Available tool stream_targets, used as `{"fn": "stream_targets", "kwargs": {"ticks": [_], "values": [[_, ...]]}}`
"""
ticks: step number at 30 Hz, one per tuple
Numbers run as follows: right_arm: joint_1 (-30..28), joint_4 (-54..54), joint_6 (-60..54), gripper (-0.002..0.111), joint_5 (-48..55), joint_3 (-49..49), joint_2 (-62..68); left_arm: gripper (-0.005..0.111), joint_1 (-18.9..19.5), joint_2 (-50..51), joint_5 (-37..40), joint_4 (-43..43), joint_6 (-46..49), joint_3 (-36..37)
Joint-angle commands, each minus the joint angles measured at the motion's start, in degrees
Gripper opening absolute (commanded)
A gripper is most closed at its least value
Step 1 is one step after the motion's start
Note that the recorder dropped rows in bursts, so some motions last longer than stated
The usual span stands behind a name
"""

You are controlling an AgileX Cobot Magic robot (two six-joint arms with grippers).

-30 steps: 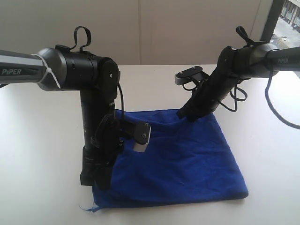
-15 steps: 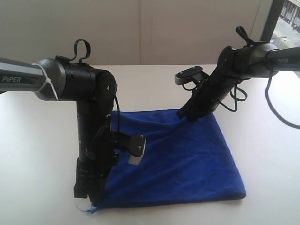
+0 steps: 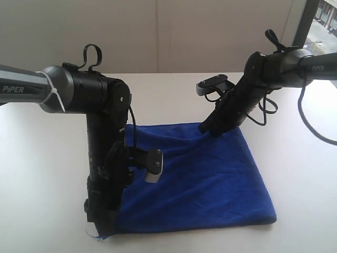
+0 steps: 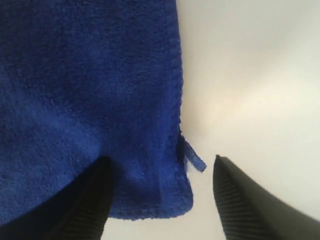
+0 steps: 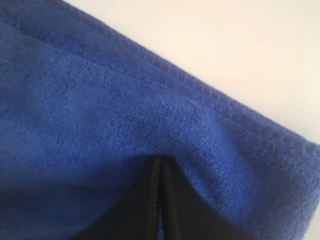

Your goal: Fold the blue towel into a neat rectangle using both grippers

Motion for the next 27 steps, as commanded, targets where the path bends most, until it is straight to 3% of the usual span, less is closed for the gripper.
{"fn": "stream_targets", "kwargs": {"ticks": [1,6,14,21,25,27], "values": [[-0.56,-1.96,-0.12,0.0,-0.41,0.42,1.32,0.064,-0.26,-0.09,3.91,1.28,-4.03,-1.47],[-0.56,-1.86,-0.12,0.0,-0.54,0.42,1.32,0.064,-0.26,-0.09,8.03,1.51,-6.5,-6.39],[-0.56,1.55,-0.12,0.0,-3.28,0.42,-3.17,0.064,-0.26,-0.09,6.25,6.99,-8.36,-12.9],[-0.56,-0.3,0.33,0.0,-0.4,0.76,-11.47,0.064,0.2,-0.09,-8.31,11.91,-10.53,-13.17],[-0.31,-3.31,2.56,0.0,2.88,4.36,-17.48,0.062,4.6,-0.09,-20.31,17.08,-20.08,-13.17],[0.58,-3.8,5.3,0.0,0.03,10.35,-23.31,0.062,9.91,-0.7,-24.32,14.93,-24.51,-13.17]]}}
